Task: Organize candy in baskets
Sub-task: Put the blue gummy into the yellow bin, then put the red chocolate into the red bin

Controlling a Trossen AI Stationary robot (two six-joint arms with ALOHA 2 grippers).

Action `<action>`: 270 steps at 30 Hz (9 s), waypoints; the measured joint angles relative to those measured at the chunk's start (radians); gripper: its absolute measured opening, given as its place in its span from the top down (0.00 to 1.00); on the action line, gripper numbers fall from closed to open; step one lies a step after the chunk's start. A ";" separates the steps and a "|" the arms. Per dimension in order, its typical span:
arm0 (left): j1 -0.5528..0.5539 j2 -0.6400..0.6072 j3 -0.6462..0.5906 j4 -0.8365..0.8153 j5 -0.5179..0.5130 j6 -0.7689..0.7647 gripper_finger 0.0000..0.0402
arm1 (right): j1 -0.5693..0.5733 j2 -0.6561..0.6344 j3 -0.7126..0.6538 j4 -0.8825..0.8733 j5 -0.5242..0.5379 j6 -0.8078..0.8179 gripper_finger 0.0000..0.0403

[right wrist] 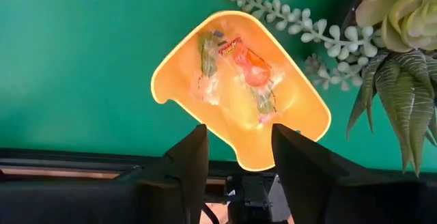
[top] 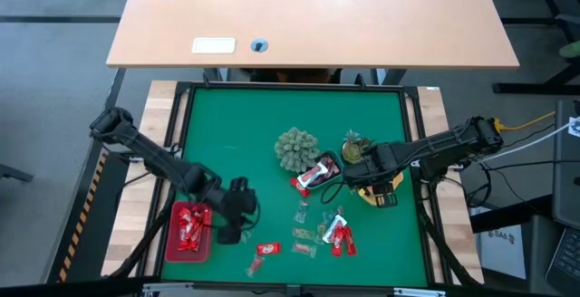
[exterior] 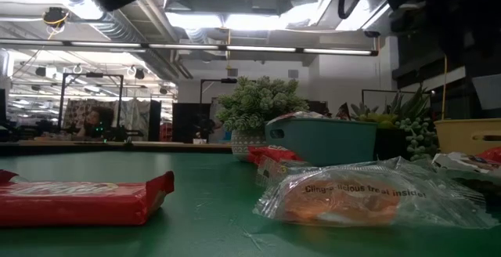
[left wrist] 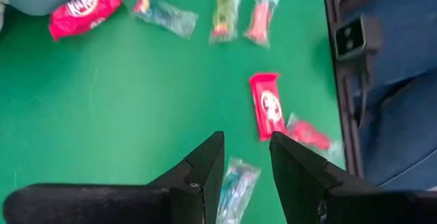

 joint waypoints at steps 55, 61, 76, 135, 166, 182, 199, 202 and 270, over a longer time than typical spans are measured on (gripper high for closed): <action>-0.149 0.197 -0.359 0.383 -0.049 -0.058 0.72 | 0.000 0.000 0.000 0.047 0.000 0.002 0.60; -0.149 0.199 -0.359 0.409 -0.049 -0.051 0.82 | 0.000 0.000 0.000 0.054 0.000 0.002 0.60; -0.136 0.203 -0.285 0.479 -0.067 -0.051 0.95 | 0.000 0.000 0.000 0.244 -0.017 0.001 0.60; 0.211 0.200 -0.172 1.033 -0.267 -0.043 0.95 | 0.000 0.000 0.000 0.956 0.047 -0.407 0.96; 0.212 0.200 -0.172 0.986 -0.271 -0.043 0.71 | 0.000 -0.002 0.000 0.239 0.016 -0.133 0.99; 0.209 0.200 -0.172 0.986 -0.220 -0.043 0.71 | 0.000 -0.002 0.000 -0.039 0.018 0.066 0.91; 0.041 0.200 -0.172 0.742 -0.014 -0.130 0.68 | 0.000 -0.002 0.000 -0.032 0.019 0.066 0.61; 0.011 0.200 -0.171 0.686 -0.019 -0.182 0.63 | 0.000 -0.002 0.000 -0.032 0.019 0.066 0.61; -0.165 0.413 -0.172 0.570 -0.090 0.125 0.98 | 0.000 -0.003 0.000 0.095 0.019 0.069 0.61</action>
